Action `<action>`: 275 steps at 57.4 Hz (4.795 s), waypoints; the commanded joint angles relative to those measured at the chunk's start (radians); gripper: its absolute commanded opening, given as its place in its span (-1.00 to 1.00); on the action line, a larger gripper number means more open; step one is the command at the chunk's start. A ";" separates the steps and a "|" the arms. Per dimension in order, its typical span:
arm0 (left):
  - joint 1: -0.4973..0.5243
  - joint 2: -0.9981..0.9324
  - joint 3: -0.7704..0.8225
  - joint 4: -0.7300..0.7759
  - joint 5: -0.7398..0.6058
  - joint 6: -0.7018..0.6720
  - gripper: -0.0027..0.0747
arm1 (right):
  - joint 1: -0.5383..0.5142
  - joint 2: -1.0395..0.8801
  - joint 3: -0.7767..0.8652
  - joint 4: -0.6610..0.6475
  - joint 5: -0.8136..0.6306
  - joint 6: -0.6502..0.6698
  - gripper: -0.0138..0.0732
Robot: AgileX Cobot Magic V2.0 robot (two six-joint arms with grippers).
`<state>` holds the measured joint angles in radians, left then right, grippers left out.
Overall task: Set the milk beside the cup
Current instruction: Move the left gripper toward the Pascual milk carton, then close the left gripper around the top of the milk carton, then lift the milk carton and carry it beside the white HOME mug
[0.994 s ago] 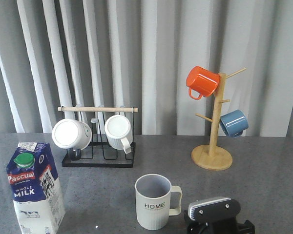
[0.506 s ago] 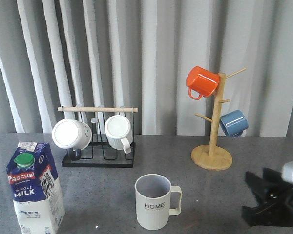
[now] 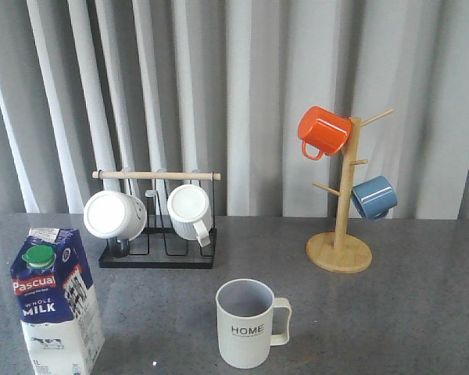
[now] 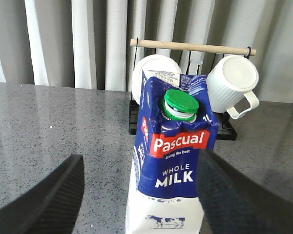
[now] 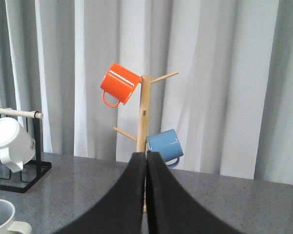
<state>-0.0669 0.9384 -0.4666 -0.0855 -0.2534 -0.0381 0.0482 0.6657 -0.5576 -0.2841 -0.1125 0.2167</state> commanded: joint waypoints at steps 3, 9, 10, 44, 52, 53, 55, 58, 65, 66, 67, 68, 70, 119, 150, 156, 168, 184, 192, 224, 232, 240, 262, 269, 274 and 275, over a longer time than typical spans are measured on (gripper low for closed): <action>-0.002 -0.006 -0.030 -0.007 -0.084 -0.009 0.31 | -0.003 -0.011 -0.022 -0.011 -0.048 -0.007 -0.71; -0.002 -0.006 -0.030 -0.007 -0.084 -0.009 0.31 | -0.003 -0.011 -0.022 -0.011 -0.049 -0.007 -0.71; -0.002 -0.006 -0.030 -0.007 -0.084 -0.009 0.31 | -0.003 -0.011 -0.022 -0.011 -0.049 -0.007 -0.71; -0.002 -0.006 -0.030 -0.007 -0.080 -0.009 0.31 | -0.003 -0.011 -0.022 -0.011 -0.049 -0.007 -0.71; -0.016 -0.006 -0.030 -0.005 -0.096 -0.027 0.39 | -0.003 -0.011 -0.022 -0.011 -0.049 -0.007 -0.71; -0.020 -0.006 -0.030 -0.005 -0.098 -0.038 0.41 | -0.003 -0.011 -0.022 -0.011 -0.049 -0.007 -0.71; -0.037 -0.008 -0.031 -0.002 -0.111 -0.071 0.52 | -0.003 -0.011 -0.022 -0.011 -0.049 -0.007 -0.71; -0.055 -0.012 -0.031 0.014 -0.122 -0.097 0.69 | -0.003 -0.011 -0.022 -0.011 -0.049 -0.007 -0.71; -0.082 0.003 -0.031 0.091 -0.157 -0.143 0.97 | -0.003 -0.011 -0.022 -0.011 -0.049 -0.007 -0.71; -0.084 0.005 -0.031 0.100 -0.167 -0.145 0.97 | -0.003 -0.011 -0.022 -0.011 -0.049 -0.007 -0.71; -0.084 0.006 -0.031 0.111 -0.184 -0.147 0.96 | -0.003 -0.011 -0.022 -0.011 -0.049 -0.007 -0.71; -0.084 0.010 -0.031 0.121 -0.200 -0.153 0.96 | -0.003 -0.011 -0.022 -0.011 -0.049 -0.007 -0.71; -0.084 0.016 -0.031 0.132 -0.233 -0.163 0.95 | -0.003 -0.011 -0.022 -0.011 -0.049 -0.007 -0.71; -0.083 0.445 -0.233 0.097 -0.281 -0.164 0.89 | -0.003 -0.011 -0.022 -0.011 -0.049 -0.007 -0.71; -0.083 0.472 -0.233 0.071 -0.289 -0.143 -0.51 | -0.003 -0.011 -0.022 -0.011 -0.049 -0.007 -0.71; -0.083 0.472 -0.233 0.071 -0.278 -0.142 -0.76 | -0.003 -0.011 -0.022 -0.011 -0.049 -0.007 -0.71; -0.083 0.472 -0.232 0.073 -0.273 -0.139 -0.95 | -0.003 -0.011 -0.022 -0.011 -0.049 -0.007 -0.71; -0.088 0.452 -0.232 0.069 -0.326 -0.204 -0.95 | -0.003 -0.011 -0.022 -0.011 -0.049 -0.007 -0.71; -0.151 0.386 -0.232 -0.058 -0.448 -0.112 -0.95 | -0.003 -0.011 -0.022 -0.011 -0.049 -0.007 -0.71; -0.621 0.438 -0.390 -0.949 -0.597 0.816 -0.95 | -0.003 -0.011 -0.022 -0.011 -0.048 -0.007 -0.71; -0.675 0.521 -0.428 -0.953 -0.606 0.727 -0.95 | -0.003 -0.011 -0.022 -0.011 -0.049 -0.007 -0.71; -0.715 0.608 -0.492 -1.030 -0.646 0.701 -0.95 | -0.003 -0.011 -0.022 -0.011 -0.049 -0.007 -0.71; -0.732 0.774 -0.581 -1.045 -0.649 0.698 -0.95 | -0.003 -0.011 -0.022 -0.011 -0.049 -0.007 -0.71; -0.732 0.784 -0.581 -1.044 -0.648 0.698 -0.95 | -0.003 -0.011 -0.022 -0.011 -0.049 -0.007 -0.71; -0.732 0.785 -0.581 -1.043 -0.648 0.698 -0.95 | -0.003 -0.011 -0.022 -0.011 -0.049 -0.007 -0.71; -0.732 0.785 -0.581 -1.042 -0.649 0.698 -0.95 | -0.003 -0.011 -0.022 -0.011 -0.049 -0.007 -0.71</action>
<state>-0.7930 1.7580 -1.0209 -1.1639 -0.8588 0.6663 0.0482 0.6562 -0.5557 -0.2858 -0.0912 0.2167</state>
